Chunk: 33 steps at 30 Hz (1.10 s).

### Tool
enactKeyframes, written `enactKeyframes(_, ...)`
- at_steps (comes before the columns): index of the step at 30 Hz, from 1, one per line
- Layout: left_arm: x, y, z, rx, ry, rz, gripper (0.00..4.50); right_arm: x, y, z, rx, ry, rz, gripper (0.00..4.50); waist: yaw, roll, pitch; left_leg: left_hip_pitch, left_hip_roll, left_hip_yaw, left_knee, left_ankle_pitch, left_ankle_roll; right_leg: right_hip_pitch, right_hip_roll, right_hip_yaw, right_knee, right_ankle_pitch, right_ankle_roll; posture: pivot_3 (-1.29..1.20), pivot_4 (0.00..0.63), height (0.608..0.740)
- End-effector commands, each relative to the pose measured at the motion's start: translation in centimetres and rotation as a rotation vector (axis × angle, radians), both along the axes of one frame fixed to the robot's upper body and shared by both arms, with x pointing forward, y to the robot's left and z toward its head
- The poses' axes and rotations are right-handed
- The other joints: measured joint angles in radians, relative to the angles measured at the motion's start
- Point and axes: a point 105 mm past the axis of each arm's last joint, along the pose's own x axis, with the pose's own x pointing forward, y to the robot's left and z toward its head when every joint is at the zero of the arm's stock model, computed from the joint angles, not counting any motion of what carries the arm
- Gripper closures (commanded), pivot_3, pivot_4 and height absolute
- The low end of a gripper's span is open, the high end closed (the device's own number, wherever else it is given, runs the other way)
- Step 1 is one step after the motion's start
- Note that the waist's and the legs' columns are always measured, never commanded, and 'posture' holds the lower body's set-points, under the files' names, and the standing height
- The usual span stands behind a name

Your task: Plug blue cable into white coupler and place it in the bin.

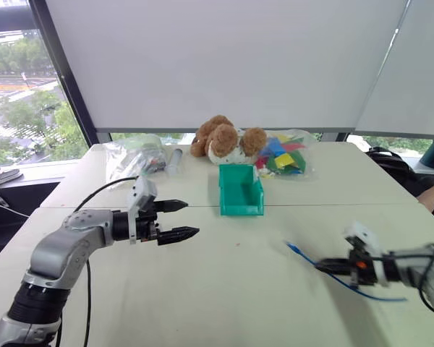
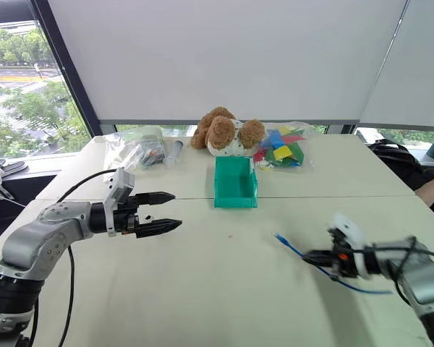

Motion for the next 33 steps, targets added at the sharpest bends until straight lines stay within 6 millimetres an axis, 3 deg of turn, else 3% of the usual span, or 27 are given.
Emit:
enactKeyframes(1, 0.1, -0.4, 0.6, 0.012, -0.027, -0.034, 0.0, 0.1, 4.5, 0.8, -0.021, -0.049, 0.161, 4.44, 0.0, -0.001, 0.0, 0.0, 0.0, 0.0, 0.0, 0.0, 0.0, 0.0, 0.0, 0.0, 0.0, 0.0, 0.0, 0.0, 0.15, 0.74)
enactKeyframes(3, 0.1, -0.5, 0.5, 0.026, -0.028, -0.049, 0.0, 0.0, 7.0, 0.2, -0.035, -0.044, 0.247, 4.44, 0.007, -0.002, 0.001, -0.001, 0.0, -0.001, 0.0, 0.0, 0.0, 0.0, 0.0, 0.0, 0.0, 0.0, 0.0, 0.0, 0.15, 0.74)
enactKeyframes(5, 0.2, -0.6, 0.4, 0.035, -0.026, -0.063, 0.0, 0.1, 9.4, -1.8, -0.099, -0.031, 0.343, 4.44, 0.01, -0.003, 0.001, -0.001, -0.001, -0.001, 0.0, 0.0, 0.0, -0.001, 0.0, 0.0, 0.0, 0.0, 0.001, 0.0, 0.15, 0.74)
enactKeyframes(7, 0.2, -0.7, 0.3, 0.041, -0.025, -0.071, 0.0, 0.3, 10.6, -3.3, -0.16, -0.024, 0.4, 4.44, 0.01, -0.003, 0.002, -0.001, -0.001, 0.0, 0.0, 0.0, 0.0, -0.001, 0.0, 0.0, 0.0, 0.0, 0.001, 0.0, 0.15, 0.74)
enactKeyframes(12, -0.4, -0.7, -0.4, 0.063, -0.011, -0.09, 0.0, 1.0, 12.1, -4.8, -0.189, 0.008, 0.441, 4.44, 0.011, -0.003, 0.002, -0.002, -0.002, 0.0, 0.0, 0.0, 0.0, -0.001, 0.0, 0.0, 0.0, 0.0, 0.001, 0.0, 0.15, 0.74)
enactKeyframes(17, -0.8, -0.7, -1.4, 0.094, 0.003, -0.107, 0.0, 2.5, 12.0, -5.3, -0.231, -0.004, 0.423, 4.44, 0.002, -0.003, 0.002, 0.0, -0.001, 0.0, 0.0, 0.0, -0.001, -0.001, 0.001, 0.0, 0.003, 0.0, 0.001, 0.0, 0.15, 0.74)
enactKeyframes(20, -1.1, -0.6, -2.3, 0.128, 0.014, -0.126, 0.0, 2.9, 12.1, -4.5, -0.207, -0.023, 0.41, 3.61, -0.006, -0.003, 0.002, 0.0, -0.001, -0.001, 0.0, 0.001, -0.001, -0.001, 0.001, 0.0, 0.003, 0.0, 0.001, 0.0, 0.15, 0.74)
enactKeyframes(27, -1.3, -0.3, -4.7, 0.253, -0.021, -0.191, 0.0, 3.2, 11.4, -0.6, -0.146, -0.129, 0.346, 0.02, -0.007, -0.002, 0.002, -0.001, -0.001, -0.001, 0.0, 0.001, -0.001, -0.002, 0.0, 0.0, 0.003, 0.0, 0.001, 0.0, 0.15, 0.74)
enactKeyframes(33, 0.1, -1.1, -8.1, 0.361, -0.071, -0.285, 0.0, 0.3, 9.4, 2.6, -0.083, -0.177, 0.278, 0.02, 0.014, -0.002, 0.003, -0.002, -0.001, -0.001, 0.0, 0.001, -0.001, -0.002, 0.0, 0.0, 0.003, 0.0, 0.001, 0.0, 0.15, 0.74)
